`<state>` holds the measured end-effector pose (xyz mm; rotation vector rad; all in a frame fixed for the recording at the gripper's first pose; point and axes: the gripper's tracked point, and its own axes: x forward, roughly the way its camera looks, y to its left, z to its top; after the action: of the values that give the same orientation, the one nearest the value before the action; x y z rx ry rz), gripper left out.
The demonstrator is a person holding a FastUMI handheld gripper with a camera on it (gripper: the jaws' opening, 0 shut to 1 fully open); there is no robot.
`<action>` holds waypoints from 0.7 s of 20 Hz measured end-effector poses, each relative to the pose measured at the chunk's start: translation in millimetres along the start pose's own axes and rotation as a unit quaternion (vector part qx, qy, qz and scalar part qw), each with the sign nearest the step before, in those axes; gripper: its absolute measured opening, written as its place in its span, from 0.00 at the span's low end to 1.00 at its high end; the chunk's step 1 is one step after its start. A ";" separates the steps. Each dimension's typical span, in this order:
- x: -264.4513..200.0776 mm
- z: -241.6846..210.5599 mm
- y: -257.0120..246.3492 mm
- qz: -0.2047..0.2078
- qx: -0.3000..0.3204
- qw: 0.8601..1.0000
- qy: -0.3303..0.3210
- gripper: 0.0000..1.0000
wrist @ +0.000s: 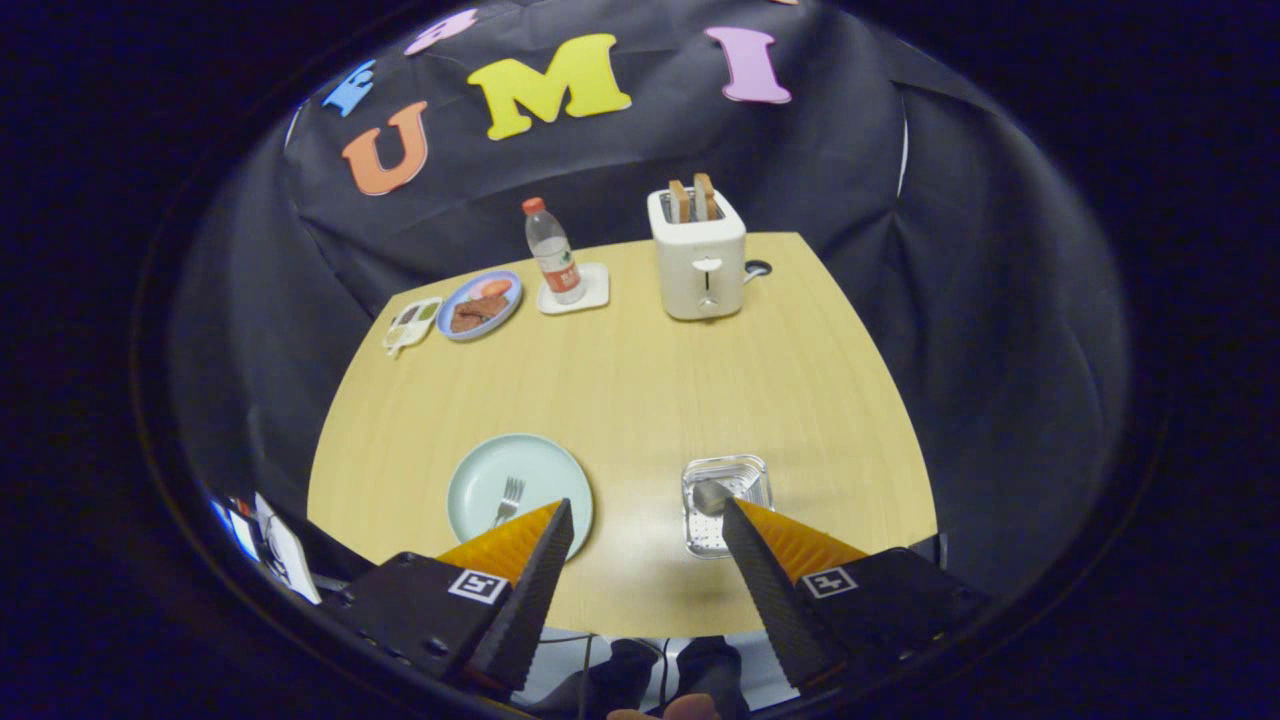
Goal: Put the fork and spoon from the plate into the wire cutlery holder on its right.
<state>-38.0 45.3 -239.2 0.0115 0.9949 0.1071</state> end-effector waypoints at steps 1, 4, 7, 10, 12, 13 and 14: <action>-2.9 -1.9 13.1 0.003 -0.007 1.000 -0.013 0.92; 0.7 -17.0 54.9 0.014 -0.021 0.999 -0.033 0.93; 15.5 -35.1 95.2 0.021 -0.024 0.999 -0.036 0.94; 34.0 -54.3 128.0 0.022 -0.030 0.999 -0.031 0.95; 49.6 -66.9 143.4 0.018 -0.031 0.999 -0.024 0.95; 58.4 -74.3 151.8 0.018 -0.027 0.999 -0.018 0.95; 66.3 -82.5 157.5 0.016 -0.024 1.000 -0.010 0.95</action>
<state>-84.7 205.0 -330.4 -0.0157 0.9718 0.1593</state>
